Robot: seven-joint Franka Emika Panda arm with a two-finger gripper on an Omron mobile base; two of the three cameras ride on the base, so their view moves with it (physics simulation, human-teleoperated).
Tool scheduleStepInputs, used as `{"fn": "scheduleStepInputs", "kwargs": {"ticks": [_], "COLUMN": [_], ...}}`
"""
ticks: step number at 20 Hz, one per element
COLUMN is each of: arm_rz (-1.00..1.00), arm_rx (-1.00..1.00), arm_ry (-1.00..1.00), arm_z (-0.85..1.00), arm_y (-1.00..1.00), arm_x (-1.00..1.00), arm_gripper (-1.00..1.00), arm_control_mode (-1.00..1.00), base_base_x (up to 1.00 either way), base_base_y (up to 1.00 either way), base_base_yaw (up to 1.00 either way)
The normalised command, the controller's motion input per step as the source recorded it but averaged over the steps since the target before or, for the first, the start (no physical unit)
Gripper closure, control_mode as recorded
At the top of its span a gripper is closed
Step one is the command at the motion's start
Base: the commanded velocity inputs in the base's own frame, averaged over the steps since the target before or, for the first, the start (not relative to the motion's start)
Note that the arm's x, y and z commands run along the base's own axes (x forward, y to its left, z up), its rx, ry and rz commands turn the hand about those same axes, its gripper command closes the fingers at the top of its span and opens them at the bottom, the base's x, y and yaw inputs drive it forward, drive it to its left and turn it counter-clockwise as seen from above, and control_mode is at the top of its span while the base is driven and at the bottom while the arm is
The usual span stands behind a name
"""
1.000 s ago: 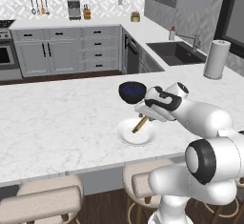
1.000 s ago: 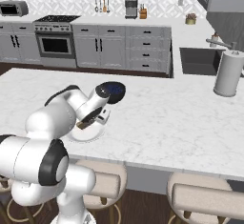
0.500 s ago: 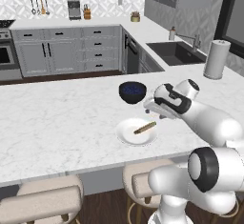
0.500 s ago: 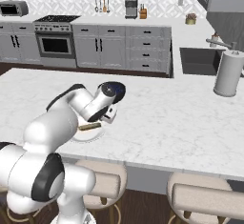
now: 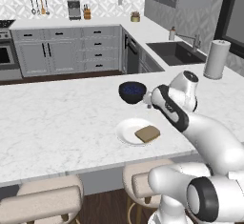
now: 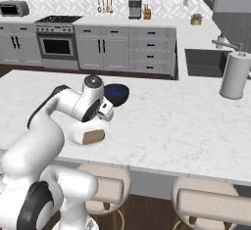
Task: Start the toaster. Once the lever pops up, take the bread to the plate on the dining counter.
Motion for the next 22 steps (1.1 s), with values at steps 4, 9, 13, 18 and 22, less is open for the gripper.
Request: {"fn": "scheduleStepInputs", "kwargs": {"ticks": [4,9,13,18,22], "arm_rz": [-0.06,-0.03,-0.04,-0.01,0.0], "arm_rx": [-0.15,-0.14,-0.13,-0.04,-0.04], "arm_ry": [0.0,0.0,0.0,0.0,0.0], "arm_z": [0.67,0.63,0.43,0.35,0.42], "arm_y": [0.2,0.08,0.02,-0.02,-0.09], "arm_x": [-0.68,-0.91,-0.99,-1.0,-1.0], "arm_gripper": [-1.0,-1.0,-1.0,-1.0,-1.0], "arm_control_mode": [-1.0,-1.0,-1.0,-1.0,-1.0], "base_base_x": [0.0,0.0,0.0,0.0,0.0], "base_base_y": [0.0,0.0,0.0,0.0,0.0], "base_base_yaw": [0.0,0.0,0.0,0.0,0.0]}}
